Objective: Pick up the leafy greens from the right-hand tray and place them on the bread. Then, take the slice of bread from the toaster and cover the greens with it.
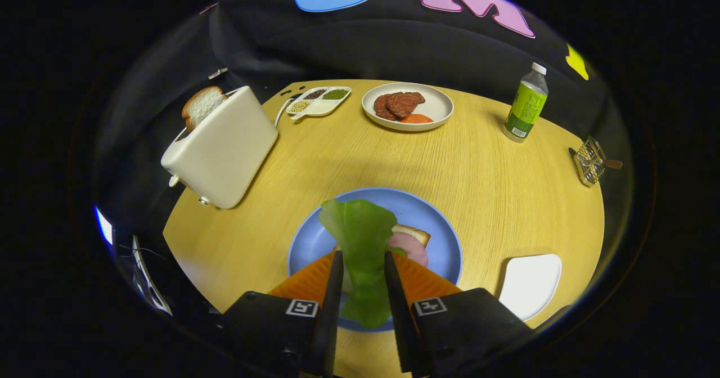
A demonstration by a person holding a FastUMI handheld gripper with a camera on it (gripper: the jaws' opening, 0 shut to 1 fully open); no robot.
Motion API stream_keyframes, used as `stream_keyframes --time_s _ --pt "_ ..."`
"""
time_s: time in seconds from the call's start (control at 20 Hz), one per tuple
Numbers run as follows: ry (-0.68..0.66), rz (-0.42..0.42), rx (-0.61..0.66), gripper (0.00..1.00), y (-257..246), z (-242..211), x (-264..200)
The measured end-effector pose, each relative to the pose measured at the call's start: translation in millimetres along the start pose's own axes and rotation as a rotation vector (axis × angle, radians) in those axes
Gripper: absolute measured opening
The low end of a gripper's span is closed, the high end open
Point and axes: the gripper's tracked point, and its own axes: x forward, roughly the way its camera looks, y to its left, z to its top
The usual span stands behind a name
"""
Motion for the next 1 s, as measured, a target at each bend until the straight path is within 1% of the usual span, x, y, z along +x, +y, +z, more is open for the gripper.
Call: stream_keyframes --time_s 0.05,0.15,0.2,0.25,0.35,0.4,0.55,0.75,1.0 --pt "-0.001 -0.002 0.002 0.52 -0.4 0.0 -0.1" --pt "-0.010 -0.011 -0.006 0.74 -2.8 2.1 -2.6" --pt "-0.014 -0.015 -0.013 0.92 -4.6 1.9 -3.3" --pt "-0.018 -0.020 -0.016 0.94 -6.1 2.7 -3.9" --pt "-0.019 -0.035 -0.019 0.94 -11.0 1.7 -6.2" --pt "-0.022 -0.043 -0.016 0.99 -14.1 2.2 -6.0" --pt "-0.040 -0.076 -0.002 1.00 -28.4 8.9 -10.8" --pt "-0.066 -0.052 0.059 0.99 -33.2 21.6 -29.2" --pt "-0.109 -0.046 0.046 0.99 -29.5 34.9 -45.5"
